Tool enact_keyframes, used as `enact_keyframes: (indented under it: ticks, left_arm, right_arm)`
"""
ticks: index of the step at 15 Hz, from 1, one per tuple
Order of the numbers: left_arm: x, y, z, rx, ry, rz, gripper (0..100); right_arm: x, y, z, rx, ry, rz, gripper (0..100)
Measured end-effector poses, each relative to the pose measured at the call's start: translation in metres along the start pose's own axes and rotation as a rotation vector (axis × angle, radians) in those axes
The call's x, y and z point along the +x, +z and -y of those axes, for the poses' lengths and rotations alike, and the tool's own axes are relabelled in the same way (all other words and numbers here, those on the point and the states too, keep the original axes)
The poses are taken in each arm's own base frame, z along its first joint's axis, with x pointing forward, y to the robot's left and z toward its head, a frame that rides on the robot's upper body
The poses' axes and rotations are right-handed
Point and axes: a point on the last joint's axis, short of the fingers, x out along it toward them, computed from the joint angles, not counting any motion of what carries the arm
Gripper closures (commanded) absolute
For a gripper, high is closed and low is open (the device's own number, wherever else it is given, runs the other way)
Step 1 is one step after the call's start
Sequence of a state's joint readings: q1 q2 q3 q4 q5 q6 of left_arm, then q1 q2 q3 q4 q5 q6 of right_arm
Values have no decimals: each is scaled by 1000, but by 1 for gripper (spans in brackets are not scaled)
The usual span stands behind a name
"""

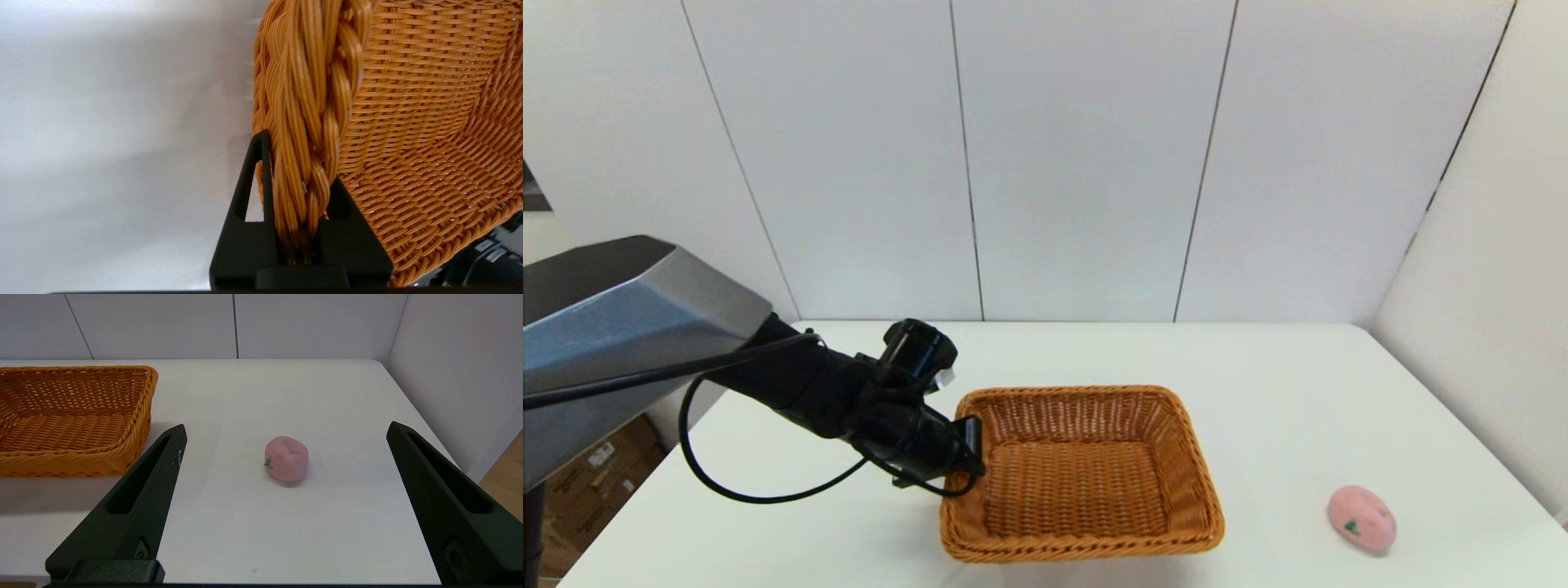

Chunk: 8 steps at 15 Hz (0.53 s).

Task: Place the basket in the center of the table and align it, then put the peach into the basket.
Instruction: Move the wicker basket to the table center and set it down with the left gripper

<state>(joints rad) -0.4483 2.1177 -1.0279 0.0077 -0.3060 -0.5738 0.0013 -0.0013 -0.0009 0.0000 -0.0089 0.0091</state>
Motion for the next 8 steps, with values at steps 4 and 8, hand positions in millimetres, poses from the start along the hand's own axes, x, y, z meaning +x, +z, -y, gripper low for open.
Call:
enact_keyframes:
  ticks: [4,8]
  left_arm:
    - [1,0,-1,3,-2,-6,100]
    - [1,0,1,8,-11,-12,100]
  right_arm:
    - [0,0,0,0,0,0,0]
    - [0,0,0,0,0,0,0]
